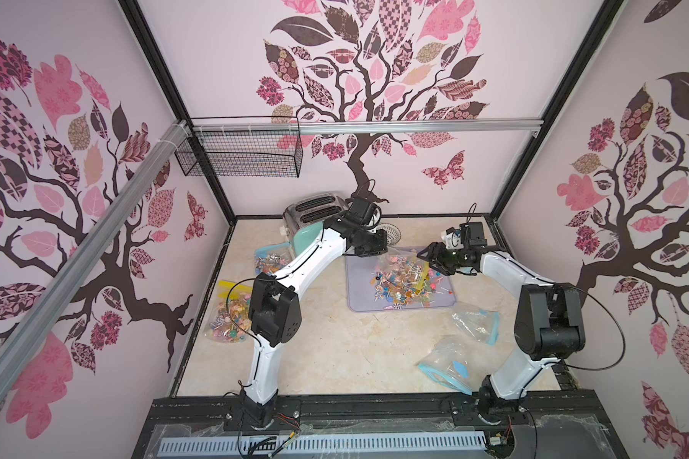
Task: Pour candies out of the ziploc bag
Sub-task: 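Pour the candies out of the ziploc bag onto the tray.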
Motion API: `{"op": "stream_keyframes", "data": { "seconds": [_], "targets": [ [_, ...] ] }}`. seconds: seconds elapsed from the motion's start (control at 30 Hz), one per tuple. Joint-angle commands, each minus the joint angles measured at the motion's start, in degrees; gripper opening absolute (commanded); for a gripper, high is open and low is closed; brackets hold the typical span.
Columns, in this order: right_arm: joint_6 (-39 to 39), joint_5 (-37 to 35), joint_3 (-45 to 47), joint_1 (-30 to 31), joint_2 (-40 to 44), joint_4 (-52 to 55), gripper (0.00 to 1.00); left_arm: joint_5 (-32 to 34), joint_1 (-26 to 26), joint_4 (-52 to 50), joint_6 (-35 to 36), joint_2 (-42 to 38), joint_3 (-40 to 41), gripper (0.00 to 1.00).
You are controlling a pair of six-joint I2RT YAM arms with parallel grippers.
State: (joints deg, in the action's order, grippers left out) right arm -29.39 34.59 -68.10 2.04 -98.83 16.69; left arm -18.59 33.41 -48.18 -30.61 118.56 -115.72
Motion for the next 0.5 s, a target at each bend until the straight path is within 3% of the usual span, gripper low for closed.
{"op": "stream_keyframes", "data": {
  "seconds": [0.0,0.47],
  "targets": [
    [0.3,1.0,0.3,-0.4,1.4,0.0,0.68,1.7,-0.3,-0.5,1.5,-4.1,-2.0,0.00],
    [0.5,1.3,0.6,-0.4,1.6,-0.1,0.72,3.3,-2.1,-1.4,2.1,-6.7,-0.5,0.00]
  ]
}}
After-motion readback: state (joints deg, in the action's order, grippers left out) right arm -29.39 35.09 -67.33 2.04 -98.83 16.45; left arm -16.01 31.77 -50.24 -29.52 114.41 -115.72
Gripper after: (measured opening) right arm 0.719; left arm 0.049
